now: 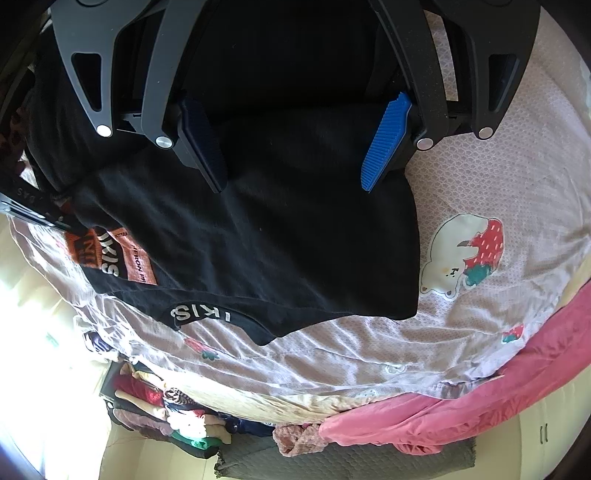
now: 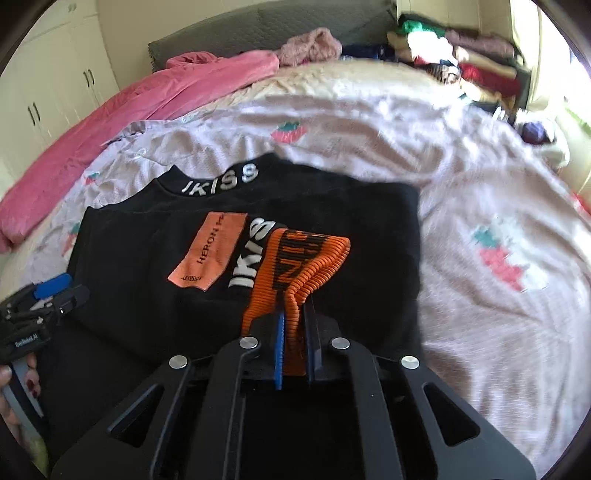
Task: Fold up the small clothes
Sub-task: 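Lift the orange cuff with the right gripper and carry it across the body, then lower the cuff flat onto the body and open the right gripper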
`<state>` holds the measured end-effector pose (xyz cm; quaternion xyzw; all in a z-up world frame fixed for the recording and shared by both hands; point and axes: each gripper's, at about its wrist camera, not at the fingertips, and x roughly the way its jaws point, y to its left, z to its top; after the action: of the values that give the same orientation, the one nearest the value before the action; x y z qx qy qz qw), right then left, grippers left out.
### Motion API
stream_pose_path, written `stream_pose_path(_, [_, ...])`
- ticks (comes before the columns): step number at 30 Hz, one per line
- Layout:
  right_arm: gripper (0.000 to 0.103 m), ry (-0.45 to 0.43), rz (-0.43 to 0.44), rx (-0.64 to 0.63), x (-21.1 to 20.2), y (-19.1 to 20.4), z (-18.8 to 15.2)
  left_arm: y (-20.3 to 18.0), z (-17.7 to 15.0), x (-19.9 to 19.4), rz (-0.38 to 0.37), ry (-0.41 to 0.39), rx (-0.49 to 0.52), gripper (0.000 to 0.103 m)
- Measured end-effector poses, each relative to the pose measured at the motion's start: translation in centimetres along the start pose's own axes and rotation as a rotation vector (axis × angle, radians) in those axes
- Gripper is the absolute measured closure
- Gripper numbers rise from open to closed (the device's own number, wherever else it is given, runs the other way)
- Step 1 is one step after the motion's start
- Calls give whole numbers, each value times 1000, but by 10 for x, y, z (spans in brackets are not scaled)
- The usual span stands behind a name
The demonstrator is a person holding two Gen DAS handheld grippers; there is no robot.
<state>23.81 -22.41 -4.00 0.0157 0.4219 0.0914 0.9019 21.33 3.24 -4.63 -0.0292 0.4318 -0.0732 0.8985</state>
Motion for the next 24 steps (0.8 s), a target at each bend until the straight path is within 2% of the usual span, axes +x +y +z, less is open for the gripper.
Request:
stream_pose_path(4, [95,1,-40,-31,-2,0,-1,-1,0,0,-6,6,0,36])
stream_pose_path(6, [89,37,-92,-52,8,2,-7,-1,-1,0,-6,6,3,36])
stream_pose_path(8, [74,28,-141,-35,5,-1,-8,-1,-1,0,-5,6,5,36])
stream_pose_path(11, [71,-59,-191,-2,-18,2,-5,-2,-1,0,-1,7,6,36])
stream_pose_path(14, [71,-154,-134,-21,-38,17,-1,-2,-2,0,-2,6,7,36])
stream_pose_path(19, [71,-87,-16,-113,-20,46,4,-2,-1,0,-1,7,8,36])
stream_pose_path(21, [71,-53,-18,-116,-8,51,4,-2,-1,0,-1,7,9,36])
stream_pose_path(24, [66,15,-74,-91,12,44,1,-2,-1,0,-2,7,10,36])
